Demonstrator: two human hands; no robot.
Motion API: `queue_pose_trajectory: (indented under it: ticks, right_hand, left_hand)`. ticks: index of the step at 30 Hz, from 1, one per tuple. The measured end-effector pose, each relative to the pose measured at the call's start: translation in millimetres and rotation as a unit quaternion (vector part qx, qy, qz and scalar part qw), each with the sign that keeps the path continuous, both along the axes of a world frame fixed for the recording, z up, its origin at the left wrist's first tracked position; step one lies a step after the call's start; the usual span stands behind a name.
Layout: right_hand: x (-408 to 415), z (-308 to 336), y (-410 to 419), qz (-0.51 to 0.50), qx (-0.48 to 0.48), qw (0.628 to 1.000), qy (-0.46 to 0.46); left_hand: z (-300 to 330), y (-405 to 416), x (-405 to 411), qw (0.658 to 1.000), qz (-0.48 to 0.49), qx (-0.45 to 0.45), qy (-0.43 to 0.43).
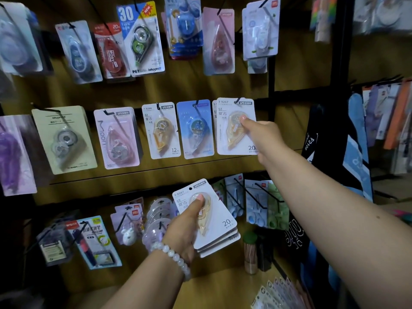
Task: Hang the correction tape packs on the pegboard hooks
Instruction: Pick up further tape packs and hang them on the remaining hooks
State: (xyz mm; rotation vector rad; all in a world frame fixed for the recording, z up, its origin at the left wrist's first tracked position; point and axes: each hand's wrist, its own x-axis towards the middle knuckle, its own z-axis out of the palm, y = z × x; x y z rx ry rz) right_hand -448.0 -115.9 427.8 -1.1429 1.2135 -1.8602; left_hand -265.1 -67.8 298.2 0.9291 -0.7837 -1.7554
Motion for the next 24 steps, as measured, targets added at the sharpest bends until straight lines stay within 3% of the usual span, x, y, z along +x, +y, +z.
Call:
queue_pose_trajectory:
  ticks: [4,8,11,15,18,24]
  right_hand:
    - [-1,8,-17,-0.028,0.046,0.998,0.034]
    - [-1,-5,-25,-0.132,0.106,0.97,0.176]
    - [9,-36,-4,-0.2,0.068,0.95,0.231]
    - [35,-87,32,-0.019,0.102,0.975,0.198]
    - [50,-117,46,0.104,0.175,0.966,0.159]
    - [50,-140,45,0.15,0.204,0.959,0.126]
  left_hand:
    - [-2,0,-2,1.0,0.001,-0.004,-0.008]
    - [-6,-1,0,1.0,0.006,-0.007,-0.008]
    - [-11,-4,2,1.0,0.013,-0.011,-0.011]
    - [-16,-6,-1,1.0,0.015,-0.02,-0.019]
    - [-20,-6,-4,0.998,0.025,-0.032,-0.038]
    - [-25,-8,-4,0.998,0.009,-0.025,-0.059]
